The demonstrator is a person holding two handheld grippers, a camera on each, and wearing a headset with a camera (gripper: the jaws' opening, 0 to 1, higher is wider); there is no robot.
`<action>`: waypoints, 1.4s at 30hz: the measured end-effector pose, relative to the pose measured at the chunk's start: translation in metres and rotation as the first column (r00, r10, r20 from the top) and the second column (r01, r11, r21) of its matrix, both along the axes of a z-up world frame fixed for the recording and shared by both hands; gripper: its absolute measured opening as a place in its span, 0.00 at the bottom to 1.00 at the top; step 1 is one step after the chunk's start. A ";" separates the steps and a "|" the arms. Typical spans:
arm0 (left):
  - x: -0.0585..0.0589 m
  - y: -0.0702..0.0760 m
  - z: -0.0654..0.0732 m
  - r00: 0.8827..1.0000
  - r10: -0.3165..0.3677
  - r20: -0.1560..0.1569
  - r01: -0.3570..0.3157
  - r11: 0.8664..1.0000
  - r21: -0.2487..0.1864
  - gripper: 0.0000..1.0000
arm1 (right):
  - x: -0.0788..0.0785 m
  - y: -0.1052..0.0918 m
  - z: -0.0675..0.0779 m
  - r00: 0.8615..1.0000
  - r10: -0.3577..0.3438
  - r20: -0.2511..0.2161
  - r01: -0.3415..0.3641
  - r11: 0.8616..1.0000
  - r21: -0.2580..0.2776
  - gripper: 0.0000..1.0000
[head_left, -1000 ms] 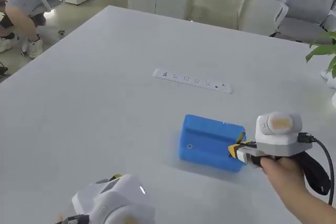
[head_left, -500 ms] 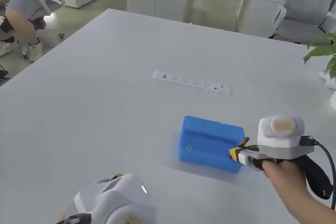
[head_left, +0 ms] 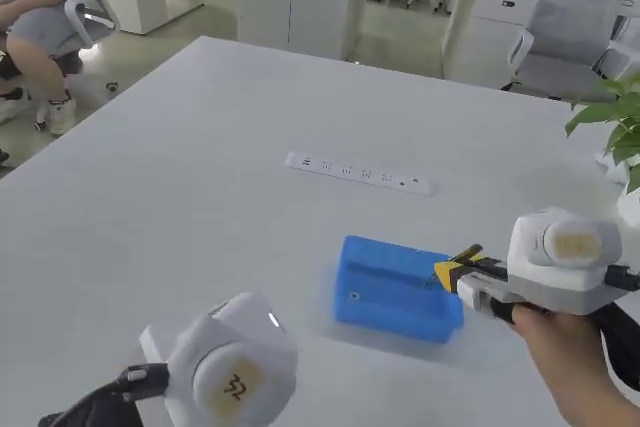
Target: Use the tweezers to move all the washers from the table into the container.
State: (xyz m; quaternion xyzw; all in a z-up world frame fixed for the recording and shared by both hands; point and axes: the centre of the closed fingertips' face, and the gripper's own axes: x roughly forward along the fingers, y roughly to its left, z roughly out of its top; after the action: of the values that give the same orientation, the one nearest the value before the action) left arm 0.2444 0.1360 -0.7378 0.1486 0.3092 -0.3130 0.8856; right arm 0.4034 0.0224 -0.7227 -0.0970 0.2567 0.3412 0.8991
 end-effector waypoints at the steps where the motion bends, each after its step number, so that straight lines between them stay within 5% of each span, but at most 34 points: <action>1: 0.001 -0.003 0.004 1.000 -0.003 -0.006 0.003 1.000 -0.029 0.90 | -0.005 0.002 0.003 1.000 0.005 0.002 -0.005 1.000 0.008 0.05; 3: 0.002 -0.011 0.011 1.000 -0.004 -0.025 0.001 0.995 -0.096 0.86 | -0.015 0.005 0.010 1.000 0.028 0.008 -0.028 0.999 0.020 0.05; 5: 0.005 -0.019 0.025 1.000 -0.020 -0.010 0.018 0.986 -0.165 0.83 | -0.024 0.008 0.013 0.998 0.058 0.010 -0.058 0.998 0.017 0.05; 20: 0.011 -0.051 0.053 0.984 -0.173 0.041 0.177 0.968 -0.177 0.50 | -0.093 0.018 0.004 0.984 0.177 -0.016 -0.177 0.983 -0.052 0.05; 24: 0.010 -0.063 0.059 0.980 -0.195 0.048 0.201 0.950 -0.238 0.42 | -0.112 0.020 -0.005 0.982 0.185 -0.038 -0.187 0.981 -0.055 0.05; 28: 0.004 -0.079 0.068 0.973 -0.229 0.030 0.224 0.906 -0.359 0.27 | -0.130 0.023 -0.014 0.978 0.197 -0.068 -0.201 0.978 -0.052 0.05; 33: 0.000 -0.089 0.067 0.966 -0.258 0.030 0.251 0.897 -0.364 0.22 | -0.145 0.029 -0.018 0.974 0.211 -0.086 -0.216 0.975 -0.044 0.05; 38: -0.011 -0.100 0.061 0.931 -0.361 0.046 0.359 0.887 -0.290 0.13 | -0.154 0.031 -0.018 0.970 0.227 -0.085 -0.232 0.971 -0.055 0.05; 42: -0.014 -0.107 0.061 0.919 -0.391 0.047 0.388 0.880 -0.275 0.11 | -0.159 0.032 -0.018 0.967 0.238 -0.088 -0.243 0.969 -0.053 0.05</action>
State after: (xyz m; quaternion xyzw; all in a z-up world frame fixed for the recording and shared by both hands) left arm 0.2309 0.0291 -0.6769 0.0798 0.2303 -0.5255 0.8151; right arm 0.2447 0.0544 -0.7405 -0.1420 0.2900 0.4430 0.8364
